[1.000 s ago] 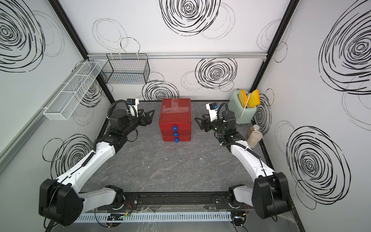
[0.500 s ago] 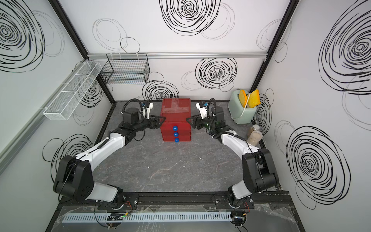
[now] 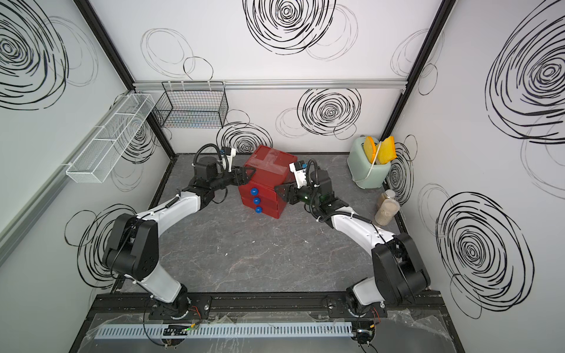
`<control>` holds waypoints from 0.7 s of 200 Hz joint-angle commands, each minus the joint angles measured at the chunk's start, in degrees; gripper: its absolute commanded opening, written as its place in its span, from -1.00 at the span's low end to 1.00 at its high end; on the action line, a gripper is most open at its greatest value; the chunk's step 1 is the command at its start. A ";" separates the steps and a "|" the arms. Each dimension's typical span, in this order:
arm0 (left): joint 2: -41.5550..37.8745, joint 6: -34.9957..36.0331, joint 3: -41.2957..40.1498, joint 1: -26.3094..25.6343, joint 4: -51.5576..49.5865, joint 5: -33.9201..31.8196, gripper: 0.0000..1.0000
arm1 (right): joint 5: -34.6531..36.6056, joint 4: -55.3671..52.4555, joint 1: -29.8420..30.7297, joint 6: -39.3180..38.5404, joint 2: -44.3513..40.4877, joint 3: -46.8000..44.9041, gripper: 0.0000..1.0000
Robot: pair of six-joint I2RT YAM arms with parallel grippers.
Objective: Take the sponge out of the drawer
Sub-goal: Adjust the storage box at the center of the board.
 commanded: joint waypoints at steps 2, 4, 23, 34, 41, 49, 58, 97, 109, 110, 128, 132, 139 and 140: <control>1.64 -0.21 1.60 -3.21 2.24 6.03 0.59 | -2.02 -0.70 3.88 0.13 -2.34 1.02 0.14; 1.57 -0.22 1.57 -3.21 2.25 5.87 0.59 | -1.61 -1.20 3.85 0.04 -2.38 1.14 0.14; -0.08 0.20 1.47 -3.10 2.07 5.13 0.60 | 1.78 -5.26 3.25 -1.20 -3.54 2.72 0.18; -0.90 1.66 2.66 -3.08 -0.24 4.72 0.60 | 3.39 -7.58 2.68 -1.69 -4.42 4.05 0.18; -1.42 2.68 3.54 -3.18 -1.96 3.76 0.60 | 4.24 -8.70 2.50 -2.03 -5.03 4.76 0.19; -2.24 3.68 4.08 -3.13 -3.22 2.24 0.61 | 5.48 -10.23 2.30 -2.66 -5.71 5.77 0.19; -3.47 4.68 4.43 -3.10 -4.01 0.83 0.62 | 6.48 -12.53 1.97 -3.78 -6.37 7.35 0.19; -8.97 9.16 6.57 -1.60 -8.80 -10.16 0.68 | 9.42 -23.74 -1.07 -8.17 -7.15 16.44 0.20; -10.47 10.17 7.10 -0.76 -10.11 -12.65 0.69 | 8.08 -24.32 -2.08 -9.82 -5.98 18.79 0.20; -10.64 10.23 7.10 -0.66 -10.23 -12.97 0.69 | 7.95 -24.49 -2.15 -9.98 -5.80 19.08 0.20; -14.86 11.39 5.29 0.02 -11.36 -17.83 0.69 | 5.76 -27.56 -3.41 -13.40 -0.42 24.85 0.19; -16.17 11.52 4.37 -0.04 -11.46 -19.25 0.68 | 5.45 -27.97 -3.61 -13.89 0.93 25.90 0.20; -18.72 11.86 2.25 -0.29 -11.70 -21.26 0.68 | 5.24 -28.44 -3.96 -15.08 3.09 27.70 0.20; -19.21 11.87 1.90 -0.34 -11.73 -21.54 0.68 | 5.25 -28.44 -4.02 -15.29 3.52 27.80 0.20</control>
